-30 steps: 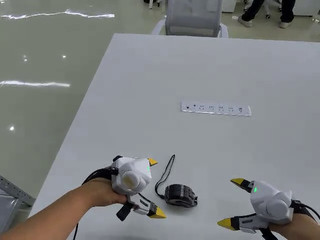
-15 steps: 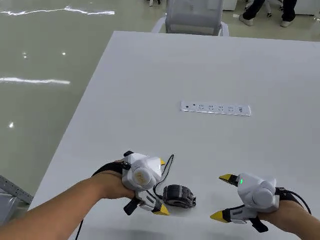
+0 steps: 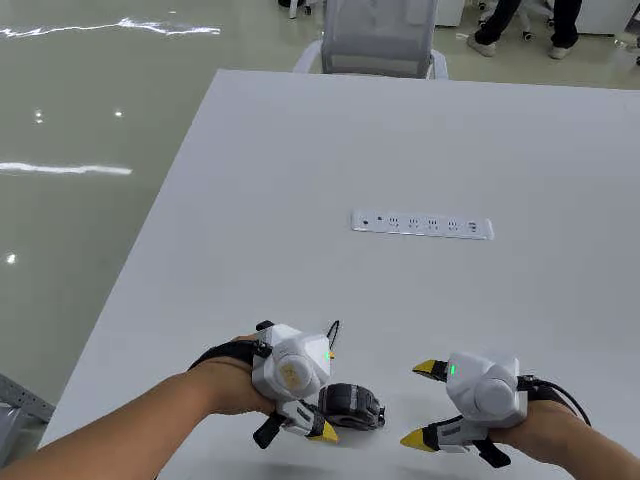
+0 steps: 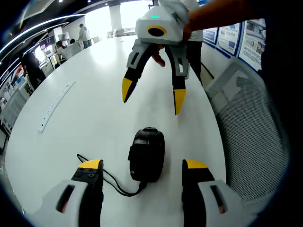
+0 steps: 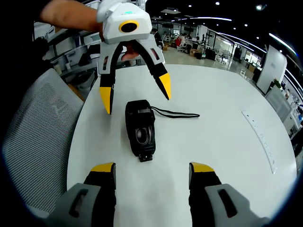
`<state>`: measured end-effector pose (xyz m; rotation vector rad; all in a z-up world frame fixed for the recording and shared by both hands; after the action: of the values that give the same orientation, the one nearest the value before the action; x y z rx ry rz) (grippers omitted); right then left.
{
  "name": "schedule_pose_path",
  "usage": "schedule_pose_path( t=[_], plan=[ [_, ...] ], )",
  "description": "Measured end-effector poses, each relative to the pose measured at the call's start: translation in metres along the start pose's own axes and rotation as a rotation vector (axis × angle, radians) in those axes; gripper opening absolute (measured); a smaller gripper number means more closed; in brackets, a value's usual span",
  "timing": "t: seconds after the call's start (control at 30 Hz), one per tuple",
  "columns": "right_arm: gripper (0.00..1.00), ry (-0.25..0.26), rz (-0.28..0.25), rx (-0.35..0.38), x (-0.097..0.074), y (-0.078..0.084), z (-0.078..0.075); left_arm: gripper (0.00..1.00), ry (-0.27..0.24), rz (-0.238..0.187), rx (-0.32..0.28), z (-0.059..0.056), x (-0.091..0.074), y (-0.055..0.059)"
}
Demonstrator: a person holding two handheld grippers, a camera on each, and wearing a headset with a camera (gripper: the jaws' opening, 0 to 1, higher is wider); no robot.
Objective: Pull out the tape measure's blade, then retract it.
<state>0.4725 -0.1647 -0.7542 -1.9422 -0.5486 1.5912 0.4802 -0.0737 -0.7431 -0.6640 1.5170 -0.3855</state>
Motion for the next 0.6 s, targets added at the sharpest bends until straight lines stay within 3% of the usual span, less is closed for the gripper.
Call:
schedule_pose_path(
  t=[0.17, 0.3, 0.6],
  plan=[
    [0.59, -0.016, 0.011, 0.007, 0.006, 0.001, 0.002, 0.57, 0.021, 0.017, -0.004, -0.001, 0.006, 0.003],
    [0.49, -0.04, 0.014, 0.007, 0.013, 0.0, 0.007, 0.5, 0.046, 0.039, -0.003, -0.006, 0.012, 0.007],
    [0.4, -0.078, 0.049, 0.006, 0.032, 0.003, 0.009, 0.4, 0.032, 0.069, 0.002, -0.002, 0.022, 0.009]
  ],
)
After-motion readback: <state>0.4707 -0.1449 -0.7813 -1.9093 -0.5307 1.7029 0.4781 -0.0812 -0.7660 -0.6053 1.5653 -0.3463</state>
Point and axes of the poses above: the centre of the closed fingertips' face, and the gripper's own axes: x roughly forward along the fingers, z roughly to its left, y roughly out of its underside, the point moved 1 cm from there along -x, roughly backward along the fingers, and after that the axes turned 10 degrees about -x, right-handed, at the moved point
